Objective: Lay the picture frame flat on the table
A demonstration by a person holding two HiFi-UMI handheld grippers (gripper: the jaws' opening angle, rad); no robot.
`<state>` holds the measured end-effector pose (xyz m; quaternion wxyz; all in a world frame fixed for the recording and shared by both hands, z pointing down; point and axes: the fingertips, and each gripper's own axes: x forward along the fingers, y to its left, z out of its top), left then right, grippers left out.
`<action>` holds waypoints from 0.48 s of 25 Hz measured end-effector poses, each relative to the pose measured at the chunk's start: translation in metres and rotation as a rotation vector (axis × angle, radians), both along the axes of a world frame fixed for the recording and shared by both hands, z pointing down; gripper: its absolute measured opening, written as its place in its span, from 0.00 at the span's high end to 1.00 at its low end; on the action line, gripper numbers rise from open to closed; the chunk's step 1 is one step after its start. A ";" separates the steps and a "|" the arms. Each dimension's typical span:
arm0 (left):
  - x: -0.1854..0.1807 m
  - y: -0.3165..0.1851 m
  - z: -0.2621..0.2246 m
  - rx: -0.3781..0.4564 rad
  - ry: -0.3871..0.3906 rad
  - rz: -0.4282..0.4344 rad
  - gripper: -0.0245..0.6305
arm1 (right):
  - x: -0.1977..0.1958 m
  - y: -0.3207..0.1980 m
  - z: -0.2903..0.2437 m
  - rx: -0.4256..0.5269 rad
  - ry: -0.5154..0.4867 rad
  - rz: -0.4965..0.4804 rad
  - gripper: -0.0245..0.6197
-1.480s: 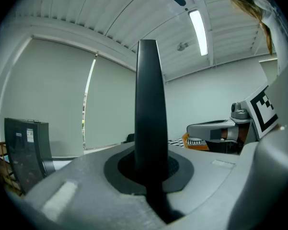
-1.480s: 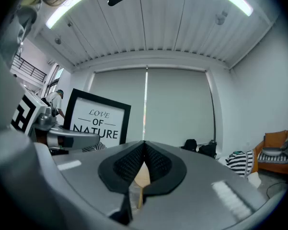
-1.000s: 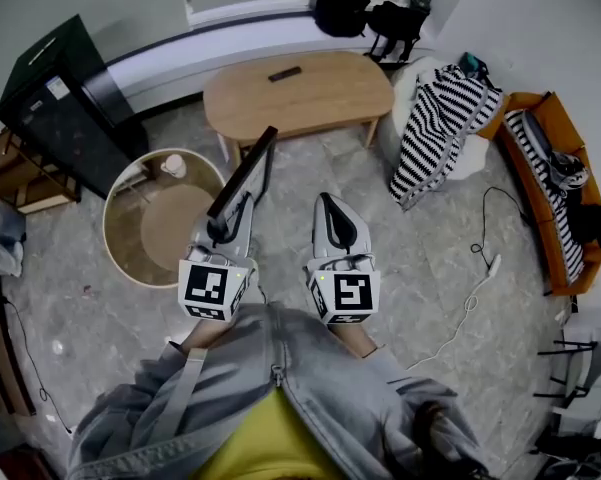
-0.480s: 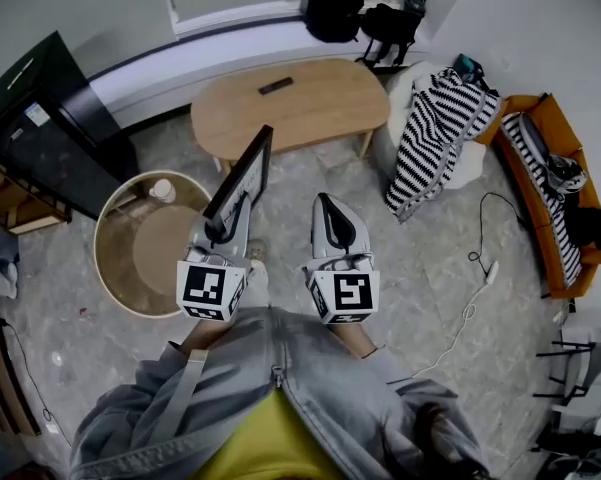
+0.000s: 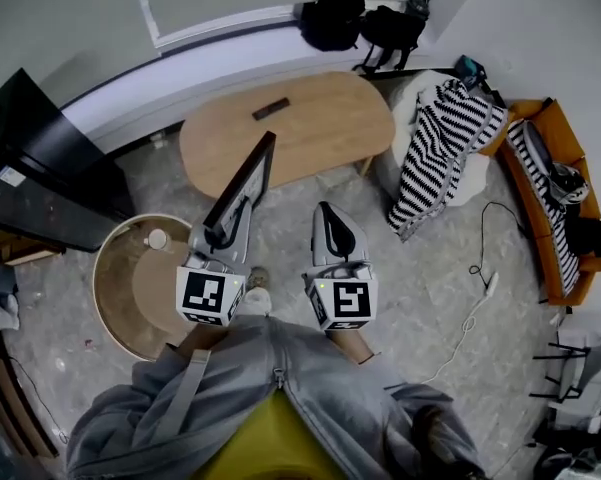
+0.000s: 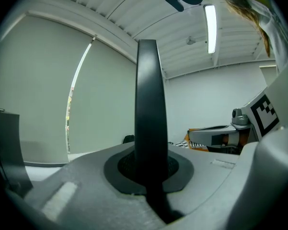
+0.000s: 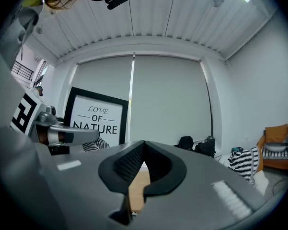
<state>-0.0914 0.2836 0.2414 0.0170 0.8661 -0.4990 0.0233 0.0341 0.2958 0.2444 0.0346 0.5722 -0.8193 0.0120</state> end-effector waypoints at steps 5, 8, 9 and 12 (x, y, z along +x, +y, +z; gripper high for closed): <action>-0.003 -0.069 0.010 -0.011 -0.001 0.035 0.95 | -0.008 -0.068 0.014 -0.042 0.002 0.023 0.96; -0.009 -0.093 0.019 -0.028 0.004 0.051 0.95 | -0.016 -0.093 0.021 -0.051 0.011 0.024 0.96; -0.012 -0.100 0.021 -0.033 0.006 0.053 0.95 | -0.019 -0.101 0.021 -0.047 0.016 0.025 0.96; -0.019 -0.116 0.026 -0.048 0.019 0.052 0.95 | -0.027 -0.116 0.022 -0.050 0.027 0.024 0.96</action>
